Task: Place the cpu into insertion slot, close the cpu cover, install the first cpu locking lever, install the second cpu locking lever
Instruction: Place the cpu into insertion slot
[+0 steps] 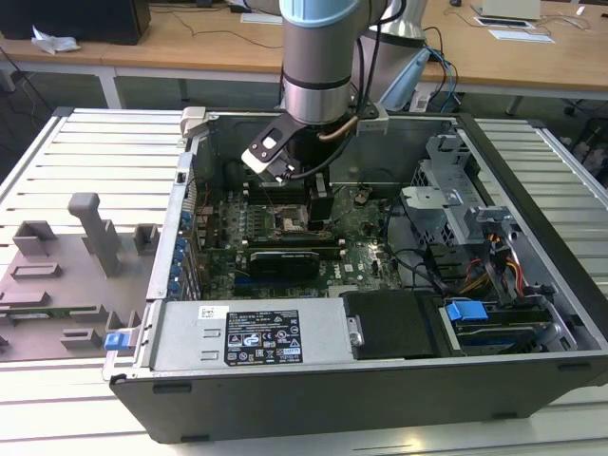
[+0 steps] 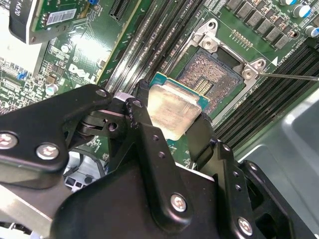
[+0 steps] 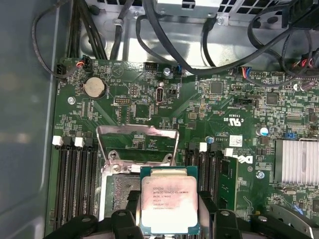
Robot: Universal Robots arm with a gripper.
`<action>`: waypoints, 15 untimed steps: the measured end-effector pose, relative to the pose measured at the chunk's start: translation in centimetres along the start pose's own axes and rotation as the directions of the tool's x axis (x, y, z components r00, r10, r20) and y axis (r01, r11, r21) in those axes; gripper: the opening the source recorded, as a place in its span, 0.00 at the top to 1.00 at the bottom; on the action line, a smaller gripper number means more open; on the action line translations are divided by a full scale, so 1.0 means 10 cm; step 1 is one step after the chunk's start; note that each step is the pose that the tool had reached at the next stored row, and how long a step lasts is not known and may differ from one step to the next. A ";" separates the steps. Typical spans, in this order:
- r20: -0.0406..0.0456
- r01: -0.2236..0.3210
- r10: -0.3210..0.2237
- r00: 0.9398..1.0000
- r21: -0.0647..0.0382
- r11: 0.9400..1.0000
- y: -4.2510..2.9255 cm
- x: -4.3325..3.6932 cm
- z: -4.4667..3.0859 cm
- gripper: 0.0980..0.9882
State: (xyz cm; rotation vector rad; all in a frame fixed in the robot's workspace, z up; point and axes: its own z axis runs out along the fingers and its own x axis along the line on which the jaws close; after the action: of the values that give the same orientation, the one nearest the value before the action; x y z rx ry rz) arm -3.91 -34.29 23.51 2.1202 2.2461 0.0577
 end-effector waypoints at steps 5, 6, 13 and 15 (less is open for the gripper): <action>0.000 0.000 0.000 1.000 0.000 1.000 -0.001 0.000 0.023 0.50; 0.000 0.000 0.000 1.000 0.000 1.000 -0.002 0.000 0.026 0.50; 0.000 0.000 0.000 1.000 0.000 1.000 -0.003 0.001 0.053 0.50; 0.000 0.000 0.000 1.000 0.000 1.000 -0.004 0.001 0.062 0.50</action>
State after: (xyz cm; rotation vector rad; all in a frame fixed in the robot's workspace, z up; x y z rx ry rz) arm -3.91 -34.28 22.89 2.1202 2.2461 0.0579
